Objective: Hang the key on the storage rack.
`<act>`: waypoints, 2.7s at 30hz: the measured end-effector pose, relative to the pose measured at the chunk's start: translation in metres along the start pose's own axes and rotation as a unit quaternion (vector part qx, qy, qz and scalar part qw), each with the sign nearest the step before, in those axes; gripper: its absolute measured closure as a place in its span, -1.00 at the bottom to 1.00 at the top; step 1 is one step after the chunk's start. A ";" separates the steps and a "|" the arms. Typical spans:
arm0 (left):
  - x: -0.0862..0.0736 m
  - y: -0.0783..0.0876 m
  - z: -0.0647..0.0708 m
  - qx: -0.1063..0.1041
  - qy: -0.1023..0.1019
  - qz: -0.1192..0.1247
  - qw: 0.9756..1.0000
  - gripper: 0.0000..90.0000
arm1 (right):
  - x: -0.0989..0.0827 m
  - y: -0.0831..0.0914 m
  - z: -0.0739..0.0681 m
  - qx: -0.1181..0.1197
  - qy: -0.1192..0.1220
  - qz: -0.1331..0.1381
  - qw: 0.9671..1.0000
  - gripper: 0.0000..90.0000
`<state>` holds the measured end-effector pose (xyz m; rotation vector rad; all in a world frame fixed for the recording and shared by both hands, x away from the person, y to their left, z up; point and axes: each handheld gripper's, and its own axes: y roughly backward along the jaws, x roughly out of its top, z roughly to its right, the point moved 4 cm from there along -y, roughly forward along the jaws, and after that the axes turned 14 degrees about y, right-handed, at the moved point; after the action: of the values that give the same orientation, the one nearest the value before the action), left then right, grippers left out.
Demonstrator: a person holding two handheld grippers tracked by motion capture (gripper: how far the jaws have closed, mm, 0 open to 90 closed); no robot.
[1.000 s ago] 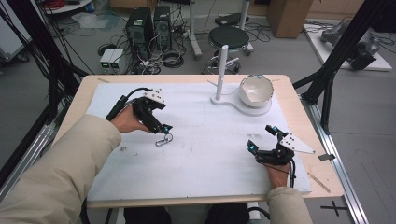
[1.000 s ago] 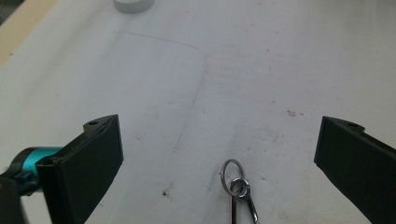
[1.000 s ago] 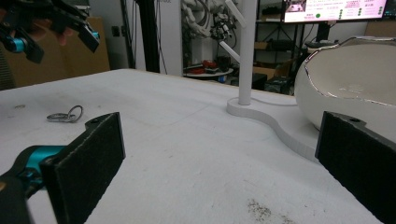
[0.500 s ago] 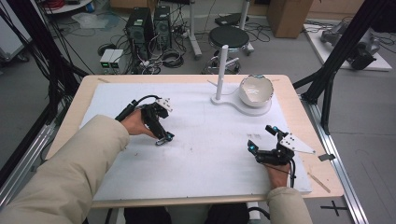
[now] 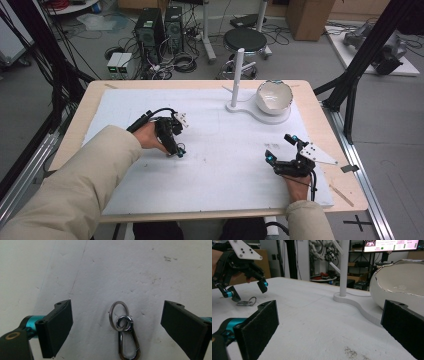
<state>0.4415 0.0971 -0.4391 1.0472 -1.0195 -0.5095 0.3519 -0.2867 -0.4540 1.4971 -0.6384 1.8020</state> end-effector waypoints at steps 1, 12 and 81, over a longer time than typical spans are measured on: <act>0.000 0.000 0.000 0.001 -0.003 -0.004 1.000 -0.73 | 0.000 0.000 0.000 0.000 0.000 0.000 1.000 -0.99; -0.003 0.000 0.002 -0.012 -0.009 -0.025 1.000 -0.14 | 0.000 0.000 0.000 0.001 -0.002 -0.001 1.000 -0.99; 0.013 0.081 0.033 -0.073 0.035 0.197 0.977 0.97 | 0.031 -0.007 0.006 0.060 -0.040 0.002 0.997 -0.99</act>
<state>0.4100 0.1081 -0.3572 0.7034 -1.0767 -0.2168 0.3587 -0.2807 -0.4228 1.6546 -0.5814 1.8187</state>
